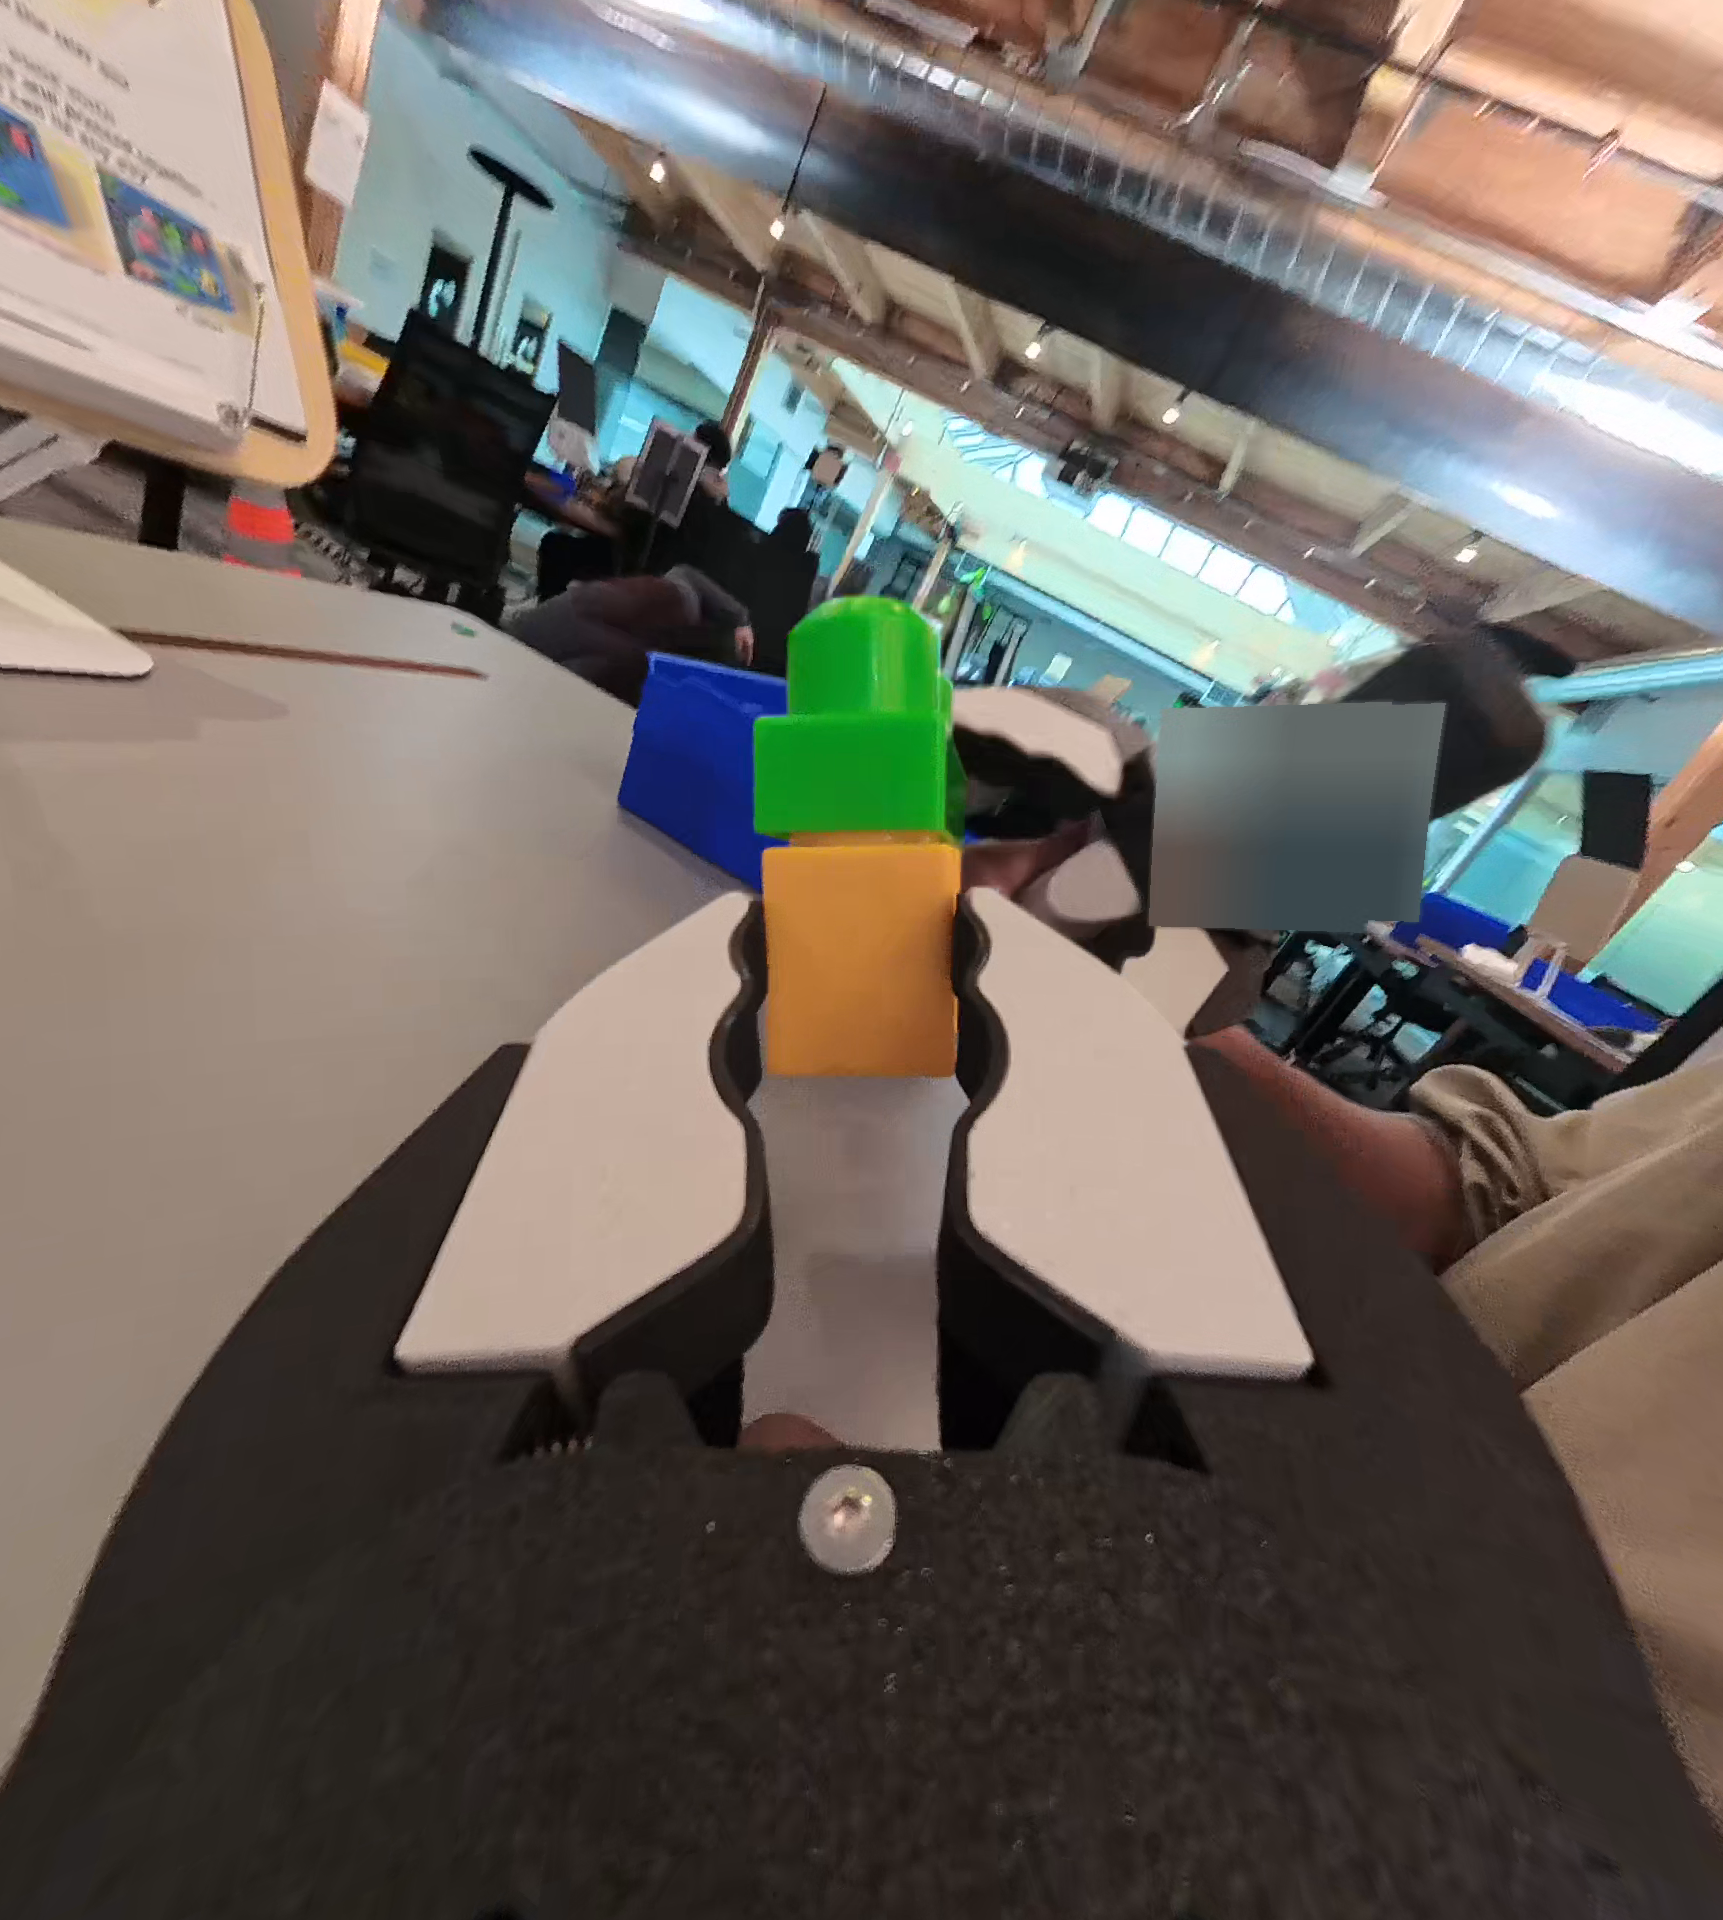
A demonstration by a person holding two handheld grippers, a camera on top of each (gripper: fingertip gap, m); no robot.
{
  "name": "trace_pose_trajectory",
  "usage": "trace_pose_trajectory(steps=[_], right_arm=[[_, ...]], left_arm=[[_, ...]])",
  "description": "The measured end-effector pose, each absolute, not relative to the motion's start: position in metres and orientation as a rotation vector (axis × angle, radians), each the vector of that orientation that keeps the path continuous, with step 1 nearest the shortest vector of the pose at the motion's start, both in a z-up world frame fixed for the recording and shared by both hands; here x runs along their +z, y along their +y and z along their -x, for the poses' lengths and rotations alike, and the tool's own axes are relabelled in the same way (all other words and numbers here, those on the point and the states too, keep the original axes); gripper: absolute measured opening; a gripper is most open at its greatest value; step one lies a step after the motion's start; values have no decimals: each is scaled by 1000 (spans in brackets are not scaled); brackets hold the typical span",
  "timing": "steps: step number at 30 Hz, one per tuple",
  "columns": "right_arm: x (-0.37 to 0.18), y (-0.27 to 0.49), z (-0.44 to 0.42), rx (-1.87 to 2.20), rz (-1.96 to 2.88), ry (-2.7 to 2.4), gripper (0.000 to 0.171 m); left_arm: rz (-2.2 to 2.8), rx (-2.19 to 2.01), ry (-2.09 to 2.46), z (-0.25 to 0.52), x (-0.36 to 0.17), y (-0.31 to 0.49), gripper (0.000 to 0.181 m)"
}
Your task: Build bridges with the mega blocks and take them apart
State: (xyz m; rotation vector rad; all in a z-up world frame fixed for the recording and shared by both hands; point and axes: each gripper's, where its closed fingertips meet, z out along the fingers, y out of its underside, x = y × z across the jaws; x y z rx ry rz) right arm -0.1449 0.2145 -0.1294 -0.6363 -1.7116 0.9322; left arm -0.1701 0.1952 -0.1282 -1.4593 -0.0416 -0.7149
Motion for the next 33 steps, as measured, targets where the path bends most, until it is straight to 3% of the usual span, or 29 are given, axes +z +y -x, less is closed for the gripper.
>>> trace_pose_trajectory(steps=[11,14,18,21,24,33], right_arm=[[-156,231,158,416,562,-1794,84],[-153,232,155,547,611,-1802,86],[-142,220,142,1076,773,-1835,87],[-123,228,134,1360,896,-1789,73],[-108,225,118,1454,816,-1901,0],[-146,237,125,1064,963,-2301,0]], left_arm=[[1647,-510,-119,174,-154,209,34],[1630,-416,-64,175,-151,207,34],[1547,-410,42,175,-139,196,34],[1534,-333,131,175,-135,191,34],[1545,-300,229,170,-138,187,34],[1715,-337,295,151,-172,207,34]])
